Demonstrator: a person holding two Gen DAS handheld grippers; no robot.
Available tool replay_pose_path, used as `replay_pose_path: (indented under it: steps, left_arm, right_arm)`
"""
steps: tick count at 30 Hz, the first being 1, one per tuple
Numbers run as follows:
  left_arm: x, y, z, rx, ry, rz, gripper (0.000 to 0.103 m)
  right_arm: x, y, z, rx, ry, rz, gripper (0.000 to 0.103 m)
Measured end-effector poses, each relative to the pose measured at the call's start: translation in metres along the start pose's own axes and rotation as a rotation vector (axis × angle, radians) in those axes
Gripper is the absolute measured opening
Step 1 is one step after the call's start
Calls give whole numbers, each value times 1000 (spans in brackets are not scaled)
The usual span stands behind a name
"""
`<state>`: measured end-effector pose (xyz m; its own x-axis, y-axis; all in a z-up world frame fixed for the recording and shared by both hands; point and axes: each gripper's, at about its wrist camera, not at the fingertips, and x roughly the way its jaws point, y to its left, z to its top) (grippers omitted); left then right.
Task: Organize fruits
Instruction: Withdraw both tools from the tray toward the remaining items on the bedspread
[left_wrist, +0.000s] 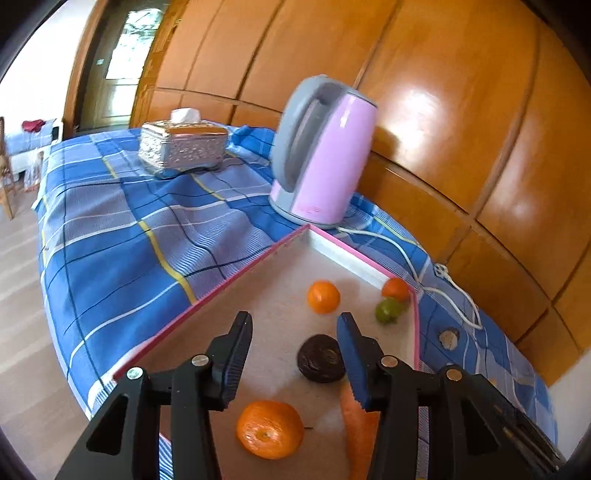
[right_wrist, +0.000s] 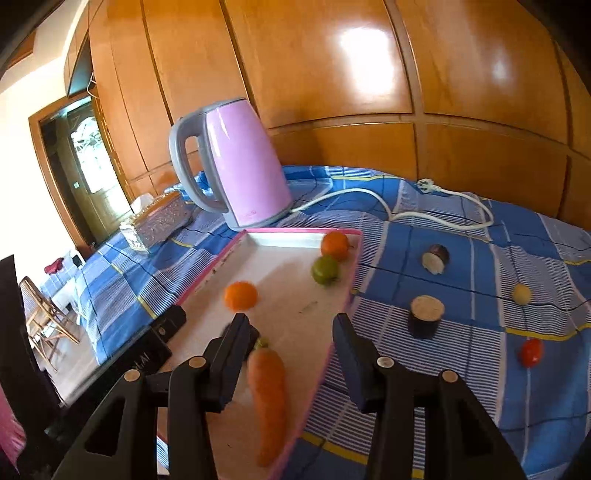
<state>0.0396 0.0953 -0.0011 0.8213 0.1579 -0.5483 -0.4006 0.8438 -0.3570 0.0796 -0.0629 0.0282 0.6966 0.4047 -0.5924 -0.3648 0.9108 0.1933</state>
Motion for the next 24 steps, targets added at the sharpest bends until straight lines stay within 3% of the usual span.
replay_pose_path:
  steps: [8, 17, 24]
  left_arm:
    - [-5, -29, -11, 145, -1, -76, 48]
    - [-5, -43, -19, 219, 18, -88, 48]
    - [-8, -58, -29, 299, 28, -131, 48]
  right_arm:
    - [-17, -20, -16, -62, 1, -98, 48]
    - [-35, -60, -31, -44, -7, -217, 48]
    - [-44, -101, -31, 103, -44, -289, 47]
